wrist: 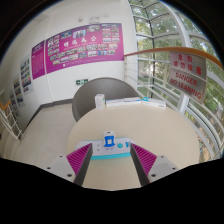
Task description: Unplug charger
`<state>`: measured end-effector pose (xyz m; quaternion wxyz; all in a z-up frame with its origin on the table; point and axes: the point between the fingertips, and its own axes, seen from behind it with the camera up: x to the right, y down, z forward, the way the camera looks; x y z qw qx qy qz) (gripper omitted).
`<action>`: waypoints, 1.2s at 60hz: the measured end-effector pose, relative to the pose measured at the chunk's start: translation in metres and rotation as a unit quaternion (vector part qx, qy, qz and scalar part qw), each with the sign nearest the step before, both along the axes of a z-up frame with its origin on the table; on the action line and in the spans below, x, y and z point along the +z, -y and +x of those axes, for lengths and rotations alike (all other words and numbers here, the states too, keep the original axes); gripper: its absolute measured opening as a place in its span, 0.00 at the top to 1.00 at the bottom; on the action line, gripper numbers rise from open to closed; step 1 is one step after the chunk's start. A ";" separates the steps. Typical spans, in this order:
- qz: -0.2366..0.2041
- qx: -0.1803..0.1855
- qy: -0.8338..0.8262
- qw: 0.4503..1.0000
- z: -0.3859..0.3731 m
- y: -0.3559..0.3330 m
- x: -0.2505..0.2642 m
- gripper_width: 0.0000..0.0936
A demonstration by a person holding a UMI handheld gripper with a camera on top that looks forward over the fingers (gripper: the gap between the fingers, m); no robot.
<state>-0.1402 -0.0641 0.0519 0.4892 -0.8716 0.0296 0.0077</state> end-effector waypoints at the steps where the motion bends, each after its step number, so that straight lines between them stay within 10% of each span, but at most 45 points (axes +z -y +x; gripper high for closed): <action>1: 0.001 0.001 0.000 1.000 0.003 -0.010 -0.004 0.19; 10: -0.006 -0.004 0.009 1.000 -0.001 -0.060 -0.026 0.33; 16: -0.010 0.004 0.014 1.000 -0.005 -0.072 -0.035 0.71; 34: -0.014 0.008 0.016 1.000 -0.006 -0.072 -0.034 0.89; 46: 0.191 0.026 0.006 0.981 -0.005 -0.109 0.183 0.89; 53: 0.231 -0.001 0.008 0.973 0.044 -0.116 0.255 0.89; 60: 0.178 -0.035 0.033 0.983 0.121 -0.118 0.220 0.89; 72: -0.039 -0.065 0.039 0.996 0.202 -0.072 0.031 0.83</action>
